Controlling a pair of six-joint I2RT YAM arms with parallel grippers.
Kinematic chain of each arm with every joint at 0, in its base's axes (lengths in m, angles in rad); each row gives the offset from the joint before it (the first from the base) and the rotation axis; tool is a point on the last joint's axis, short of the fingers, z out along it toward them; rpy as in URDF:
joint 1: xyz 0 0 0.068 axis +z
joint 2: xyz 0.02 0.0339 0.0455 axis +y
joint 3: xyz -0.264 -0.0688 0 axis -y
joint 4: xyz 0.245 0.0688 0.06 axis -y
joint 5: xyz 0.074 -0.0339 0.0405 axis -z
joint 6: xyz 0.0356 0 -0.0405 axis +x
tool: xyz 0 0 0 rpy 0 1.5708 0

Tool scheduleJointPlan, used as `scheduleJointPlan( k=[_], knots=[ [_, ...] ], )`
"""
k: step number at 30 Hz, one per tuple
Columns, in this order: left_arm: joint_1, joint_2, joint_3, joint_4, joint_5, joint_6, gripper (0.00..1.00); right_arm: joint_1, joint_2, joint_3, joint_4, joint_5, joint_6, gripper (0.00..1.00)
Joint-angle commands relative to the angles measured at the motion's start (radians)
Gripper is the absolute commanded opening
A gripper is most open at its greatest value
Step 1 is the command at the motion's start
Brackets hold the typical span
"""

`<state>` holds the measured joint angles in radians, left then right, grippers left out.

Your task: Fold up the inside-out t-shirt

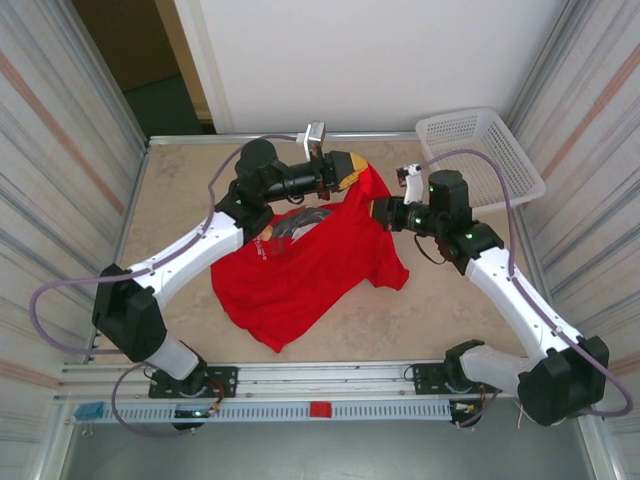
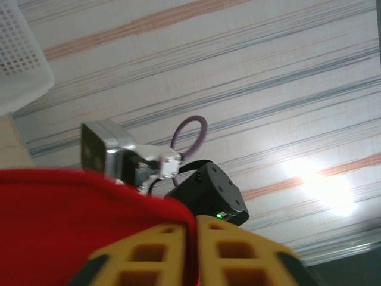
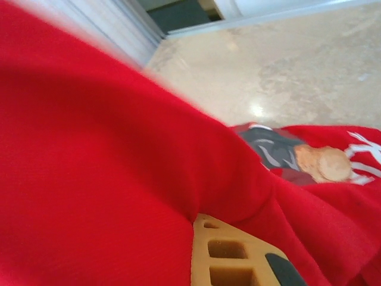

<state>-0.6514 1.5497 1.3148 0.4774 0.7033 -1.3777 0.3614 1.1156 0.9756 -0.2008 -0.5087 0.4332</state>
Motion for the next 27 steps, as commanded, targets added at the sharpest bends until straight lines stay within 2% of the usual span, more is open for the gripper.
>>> scheduleJointPlan(
  k=[1,2,4,9,12,17,22,27],
  knots=[
    [0.049,0.039,0.007,0.021,-0.035,0.022,0.45,-0.035,-0.073,-0.024,0.115,-0.2,0.013,0.0],
    [0.069,0.048,0.013,0.005,-0.04,0.057,0.52,-0.046,-0.091,-0.041,0.137,-0.234,0.033,0.0],
    [0.104,0.05,0.016,-0.068,-0.062,0.127,0.58,-0.062,-0.115,-0.065,0.167,-0.269,0.064,0.0],
    [0.13,-0.044,-0.073,-0.21,-0.151,0.32,0.62,-0.072,-0.123,-0.093,0.176,-0.272,0.088,0.0],
    [0.1,-0.152,-0.159,-0.299,-0.241,0.444,0.62,-0.072,-0.122,-0.1,0.185,-0.276,0.092,0.0],
    [-0.024,-0.26,-0.209,-0.477,-0.424,0.677,0.63,-0.073,-0.119,-0.112,0.196,-0.28,0.097,0.0],
    [-0.06,-0.249,-0.221,-0.504,-0.51,0.759,0.64,-0.072,-0.122,-0.121,0.195,-0.277,0.098,0.0],
    [-0.061,-0.177,-0.153,-0.531,-0.511,0.8,0.65,-0.072,-0.122,-0.127,0.19,-0.274,0.099,0.0]
  ],
)
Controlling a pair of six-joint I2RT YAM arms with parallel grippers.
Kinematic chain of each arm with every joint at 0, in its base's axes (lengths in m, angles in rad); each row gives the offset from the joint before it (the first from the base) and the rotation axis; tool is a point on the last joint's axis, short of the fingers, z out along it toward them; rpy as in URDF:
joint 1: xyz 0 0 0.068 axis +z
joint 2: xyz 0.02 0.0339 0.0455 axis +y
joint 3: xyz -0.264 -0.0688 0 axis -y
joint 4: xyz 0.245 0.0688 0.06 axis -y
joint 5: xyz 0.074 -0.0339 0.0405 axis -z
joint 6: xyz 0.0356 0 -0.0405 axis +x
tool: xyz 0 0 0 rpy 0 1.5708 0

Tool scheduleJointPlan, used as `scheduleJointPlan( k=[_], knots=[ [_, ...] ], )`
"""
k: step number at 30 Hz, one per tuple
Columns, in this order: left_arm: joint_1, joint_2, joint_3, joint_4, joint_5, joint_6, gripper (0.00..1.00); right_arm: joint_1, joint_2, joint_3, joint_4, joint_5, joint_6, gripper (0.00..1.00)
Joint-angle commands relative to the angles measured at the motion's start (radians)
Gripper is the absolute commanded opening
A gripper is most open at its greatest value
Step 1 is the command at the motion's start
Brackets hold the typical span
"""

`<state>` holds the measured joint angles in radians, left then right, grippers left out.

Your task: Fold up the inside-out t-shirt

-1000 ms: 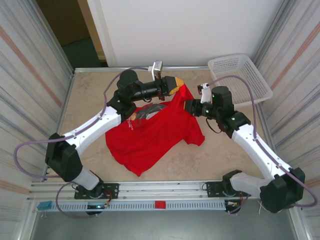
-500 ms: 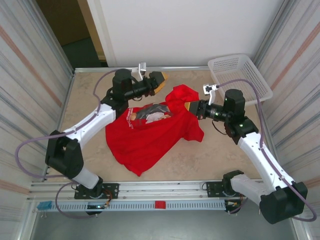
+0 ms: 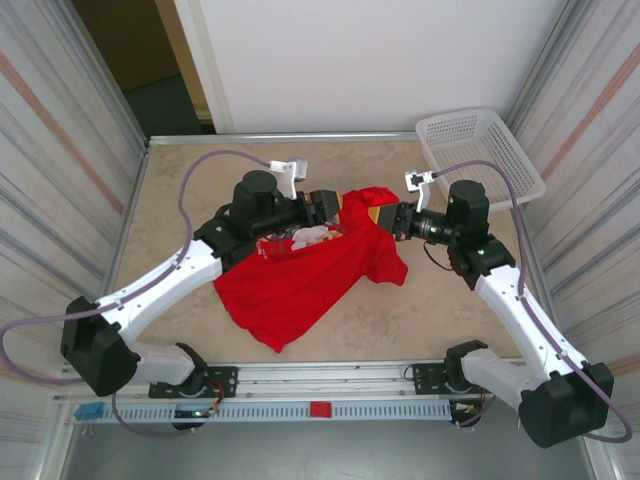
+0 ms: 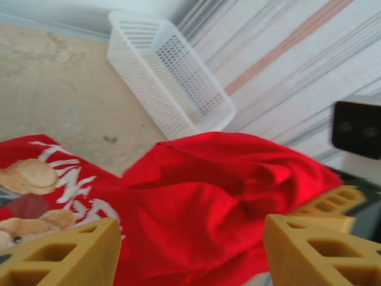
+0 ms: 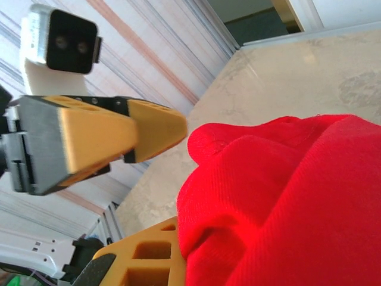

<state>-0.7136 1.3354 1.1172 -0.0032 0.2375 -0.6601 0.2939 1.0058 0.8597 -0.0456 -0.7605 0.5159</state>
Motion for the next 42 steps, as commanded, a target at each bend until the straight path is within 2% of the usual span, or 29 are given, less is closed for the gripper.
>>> scheduleJointPlan(
  k=[1,9,15,19,22,25,26,27,36,37,38,39,40,42],
  knots=[
    [0.002,0.053,0.065,-0.064,-0.045,0.097,0.65,-0.004,-0.013,-0.011,0.035,-0.023,0.017,0.0],
    [0.013,0.139,0.131,-0.07,-0.028,0.139,0.66,-0.004,-0.013,-0.014,0.039,-0.023,0.021,0.0],
    [0.014,0.176,0.141,-0.031,0.006,0.126,0.57,-0.004,-0.012,-0.016,0.039,-0.019,0.021,0.0],
    [0.014,0.197,0.148,-0.016,0.016,0.115,0.56,-0.004,-0.012,-0.018,0.038,-0.015,0.021,0.0],
    [0.014,0.21,0.153,0.003,0.024,0.105,0.43,-0.004,-0.012,-0.017,0.034,-0.014,0.019,0.0],
    [0.014,0.212,0.162,0.013,0.027,0.103,0.18,-0.004,-0.027,-0.023,0.031,-0.011,0.017,0.0],
    [0.013,0.212,0.166,0.013,0.027,0.106,0.06,-0.005,-0.039,-0.027,0.029,-0.008,0.015,0.0],
    [0.015,0.207,0.172,0.009,0.026,0.112,0.0,-0.005,-0.039,-0.031,0.026,-0.004,0.012,0.0],
    [0.028,0.09,0.178,0.018,0.027,0.127,0.0,-0.018,0.02,-0.119,0.043,0.053,0.009,0.0],
    [0.03,0.076,0.173,0.025,0.029,0.125,0.0,-0.021,0.024,-0.126,0.04,0.064,0.01,0.05],
    [0.032,0.061,0.169,0.034,0.032,0.121,0.0,-0.026,0.025,-0.132,0.033,0.08,0.011,0.21],
    [0.035,0.046,0.163,0.043,0.033,0.118,0.0,-0.032,0.022,-0.138,0.023,0.098,0.015,0.43],
    [0.036,0.035,0.16,0.047,0.034,0.115,0.0,-0.039,0.017,-0.141,0.011,0.113,0.019,0.54],
    [0.038,0.015,0.154,0.052,0.04,0.113,0.0,-0.051,-0.011,-0.143,-0.035,0.165,0.031,0.64]
  ],
)
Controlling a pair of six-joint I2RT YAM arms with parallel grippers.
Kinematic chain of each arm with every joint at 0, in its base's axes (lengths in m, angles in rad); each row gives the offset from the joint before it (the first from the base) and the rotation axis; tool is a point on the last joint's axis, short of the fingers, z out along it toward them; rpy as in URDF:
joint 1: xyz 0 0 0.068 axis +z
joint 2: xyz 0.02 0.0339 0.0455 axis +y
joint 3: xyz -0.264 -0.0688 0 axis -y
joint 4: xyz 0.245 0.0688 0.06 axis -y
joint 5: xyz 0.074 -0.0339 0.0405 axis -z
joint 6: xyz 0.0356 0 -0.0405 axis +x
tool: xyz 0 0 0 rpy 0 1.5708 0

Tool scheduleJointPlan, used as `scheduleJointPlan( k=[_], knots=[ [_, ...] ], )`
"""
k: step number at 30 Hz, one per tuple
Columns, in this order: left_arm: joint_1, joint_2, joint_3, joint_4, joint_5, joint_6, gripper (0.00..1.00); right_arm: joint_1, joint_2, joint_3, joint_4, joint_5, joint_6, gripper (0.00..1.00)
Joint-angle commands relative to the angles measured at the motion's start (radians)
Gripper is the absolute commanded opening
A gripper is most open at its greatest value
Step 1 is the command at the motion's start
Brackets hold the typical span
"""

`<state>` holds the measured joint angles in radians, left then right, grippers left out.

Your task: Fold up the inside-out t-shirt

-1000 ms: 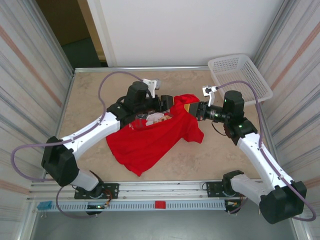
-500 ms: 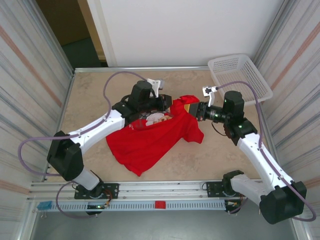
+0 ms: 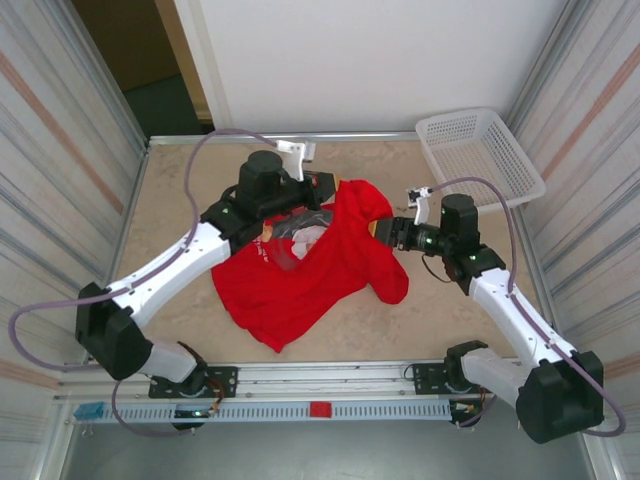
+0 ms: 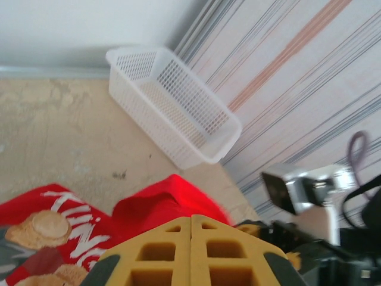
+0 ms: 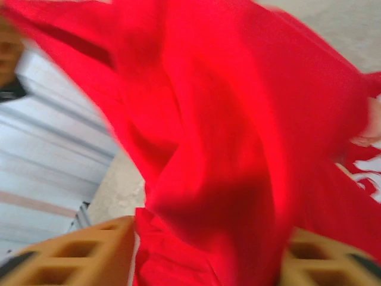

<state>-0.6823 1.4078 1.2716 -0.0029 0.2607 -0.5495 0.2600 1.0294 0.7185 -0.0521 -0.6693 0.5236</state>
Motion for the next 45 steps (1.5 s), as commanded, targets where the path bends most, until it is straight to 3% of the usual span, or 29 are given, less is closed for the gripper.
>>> scheduleJointPlan(
  k=[1,6,10,19,28,30,32,34,35,45],
  knots=[
    [0.007,-0.063,-0.002,0.056,0.02,0.003,0.0,-0.023,-0.065,-0.001,-0.053,0.102,0.028,0.65],
    [0.007,-0.076,-0.022,0.078,0.053,-0.01,0.0,-0.02,-0.163,0.047,-0.166,0.217,0.044,0.67],
    [0.005,-0.075,-0.031,0.093,0.086,-0.02,0.0,0.036,-0.166,0.13,-0.229,0.287,0.021,0.6],
    [-0.018,-0.075,-0.036,0.125,0.144,-0.03,0.0,0.151,0.041,0.294,-0.219,0.352,-0.074,0.65],
    [-0.048,-0.054,-0.014,0.129,0.16,-0.041,0.0,0.182,0.185,0.343,-0.159,0.347,-0.073,0.63],
    [-0.051,-0.052,-0.008,0.129,0.162,-0.039,0.0,0.182,0.211,0.34,-0.146,0.353,-0.07,0.58],
    [-0.053,-0.05,-0.007,0.123,0.154,-0.038,0.0,0.177,0.225,0.341,-0.146,0.362,-0.076,0.39],
    [-0.052,-0.056,-0.017,0.112,0.127,-0.031,0.0,0.157,0.218,0.347,-0.157,0.357,-0.083,0.07],
    [-0.051,-0.06,-0.022,0.104,0.108,-0.026,0.0,0.145,0.205,0.352,-0.166,0.349,-0.086,0.0],
    [0.034,-0.094,-0.115,0.112,0.059,-0.041,0.0,0.056,0.016,0.49,-0.334,0.164,-0.09,0.0]
  ],
)
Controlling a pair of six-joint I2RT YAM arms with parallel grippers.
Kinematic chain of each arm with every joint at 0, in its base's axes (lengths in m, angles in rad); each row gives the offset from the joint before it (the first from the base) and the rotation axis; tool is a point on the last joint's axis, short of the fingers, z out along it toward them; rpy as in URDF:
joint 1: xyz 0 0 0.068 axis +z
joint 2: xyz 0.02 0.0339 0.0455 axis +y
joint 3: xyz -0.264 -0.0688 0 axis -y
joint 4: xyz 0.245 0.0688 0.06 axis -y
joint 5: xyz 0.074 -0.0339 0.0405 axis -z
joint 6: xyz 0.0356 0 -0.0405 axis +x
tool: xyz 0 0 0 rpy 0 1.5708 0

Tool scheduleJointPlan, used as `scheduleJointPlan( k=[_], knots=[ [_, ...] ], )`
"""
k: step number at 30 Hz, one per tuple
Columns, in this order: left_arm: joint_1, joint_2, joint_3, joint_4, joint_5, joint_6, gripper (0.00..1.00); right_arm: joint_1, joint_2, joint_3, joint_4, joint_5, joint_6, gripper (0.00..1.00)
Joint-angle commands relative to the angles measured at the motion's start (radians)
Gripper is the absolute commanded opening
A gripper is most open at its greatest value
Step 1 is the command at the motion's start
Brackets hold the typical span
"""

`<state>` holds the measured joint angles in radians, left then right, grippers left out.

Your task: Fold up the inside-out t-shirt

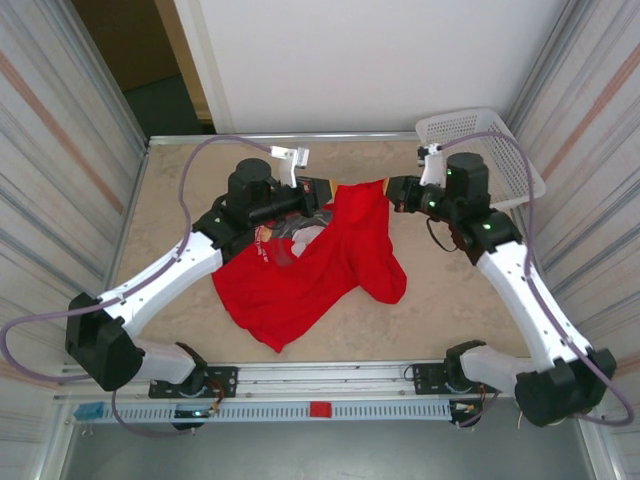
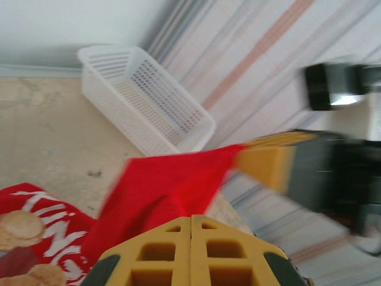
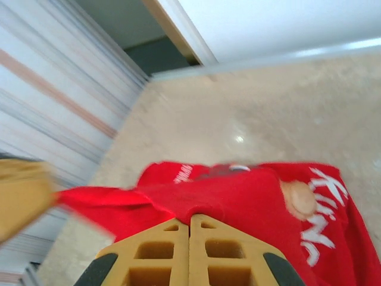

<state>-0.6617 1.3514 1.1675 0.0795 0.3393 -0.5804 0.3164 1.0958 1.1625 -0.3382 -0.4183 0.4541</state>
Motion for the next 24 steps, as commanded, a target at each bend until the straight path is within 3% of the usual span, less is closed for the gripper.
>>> scheduleJointPlan(
  k=[1,6,10,15,19,24],
  knots=[
    [0.016,-0.038,-0.01,0.027,-0.02,-0.007,0.0,0.0,-0.065,0.047,-0.043,-0.11,-0.009,0.0],
    [0.03,-0.048,-0.001,0.001,-0.029,0.011,0.0,0.0,-0.147,0.023,0.006,-0.152,0.051,0.0],
    [0.056,-0.083,-0.016,0.011,-0.034,-0.005,0.0,-0.019,-0.195,0.01,-0.007,-0.071,0.058,0.0],
    [0.066,-0.173,-0.041,0.154,0.009,-0.098,0.0,-0.063,-0.272,0.012,-0.011,0.009,0.083,0.0],
    [0.027,-0.189,0.054,0.195,0.04,-0.155,0.0,-0.074,-0.321,0.119,-0.018,0.089,0.056,0.0],
    [-0.054,-0.136,0.286,0.085,0.048,-0.058,0.0,-0.077,-0.264,0.372,-0.022,0.107,0.01,0.0]
  ],
)
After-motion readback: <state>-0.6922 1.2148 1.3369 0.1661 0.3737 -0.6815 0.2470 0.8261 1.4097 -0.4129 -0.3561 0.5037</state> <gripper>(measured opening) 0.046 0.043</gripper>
